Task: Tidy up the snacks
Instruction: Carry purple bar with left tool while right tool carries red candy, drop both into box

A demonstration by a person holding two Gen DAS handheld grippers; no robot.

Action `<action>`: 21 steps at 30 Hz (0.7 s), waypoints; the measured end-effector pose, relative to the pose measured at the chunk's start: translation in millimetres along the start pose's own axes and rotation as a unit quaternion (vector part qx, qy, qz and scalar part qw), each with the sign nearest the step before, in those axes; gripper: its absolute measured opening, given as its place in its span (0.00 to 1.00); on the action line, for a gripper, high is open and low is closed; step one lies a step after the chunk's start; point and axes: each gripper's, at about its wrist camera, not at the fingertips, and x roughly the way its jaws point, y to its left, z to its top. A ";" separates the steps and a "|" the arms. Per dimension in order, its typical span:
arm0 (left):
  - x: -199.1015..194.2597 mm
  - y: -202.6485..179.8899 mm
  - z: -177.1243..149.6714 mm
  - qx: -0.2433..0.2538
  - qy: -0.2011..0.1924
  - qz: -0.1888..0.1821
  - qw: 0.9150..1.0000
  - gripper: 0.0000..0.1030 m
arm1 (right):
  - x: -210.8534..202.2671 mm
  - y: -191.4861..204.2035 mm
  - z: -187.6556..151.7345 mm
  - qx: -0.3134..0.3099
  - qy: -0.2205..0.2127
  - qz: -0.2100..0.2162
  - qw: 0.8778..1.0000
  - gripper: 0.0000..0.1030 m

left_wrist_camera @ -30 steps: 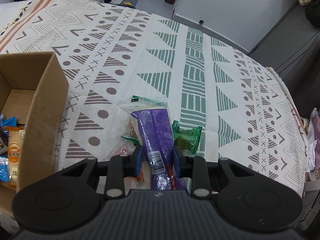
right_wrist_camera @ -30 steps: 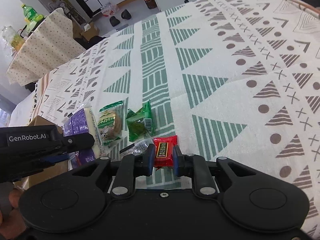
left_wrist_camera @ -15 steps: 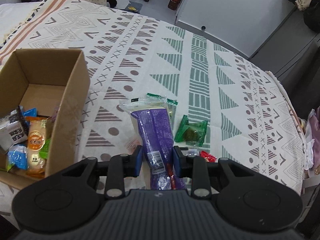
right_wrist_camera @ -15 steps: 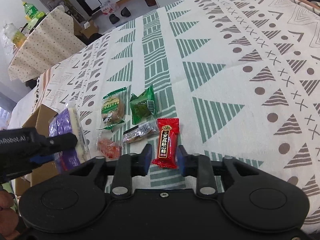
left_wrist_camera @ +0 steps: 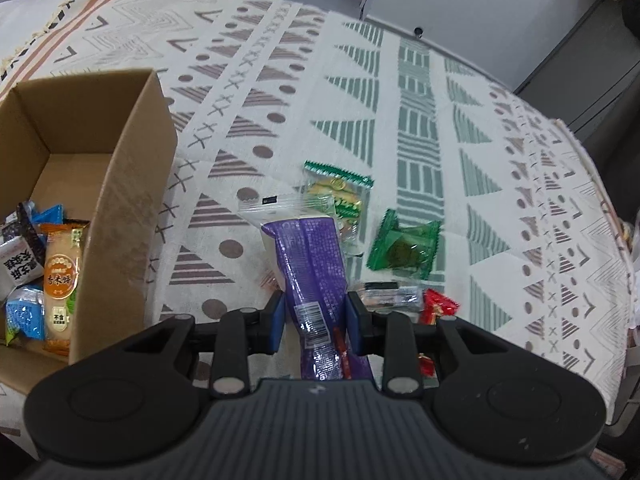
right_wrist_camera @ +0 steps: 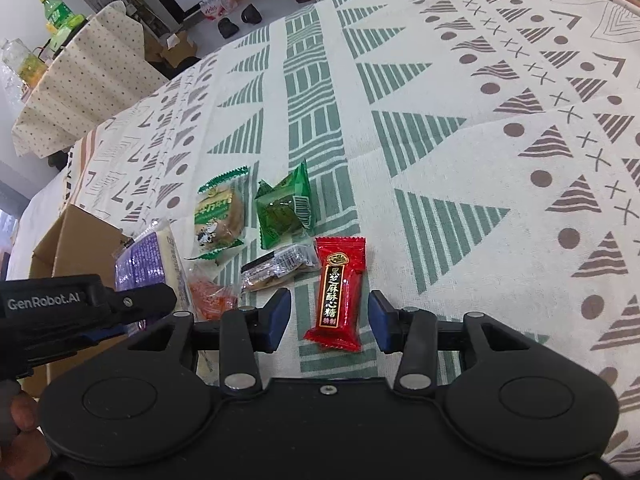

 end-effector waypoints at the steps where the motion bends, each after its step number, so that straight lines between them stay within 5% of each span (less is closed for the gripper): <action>1: 3.6 0.5 0.3 -0.001 0.005 0.002 1.000 0.30 | 2.1 -0.7 0.3 0.000 0.001 -0.001 1.000 0.42; 14: 33.9 -8.0 8.3 0.017 0.033 0.028 0.999 0.33 | 19.7 8.6 5.7 -0.031 0.012 -0.017 0.999 0.40; 18: 34.8 -8.4 8.9 0.019 0.034 0.031 0.999 0.33 | 19.3 9.1 5.5 -0.039 0.014 -0.035 0.999 0.21; 21: 31.3 -8.8 7.8 0.023 0.030 0.030 0.999 0.31 | 14.9 7.5 6.5 -0.035 0.018 -0.028 0.999 0.19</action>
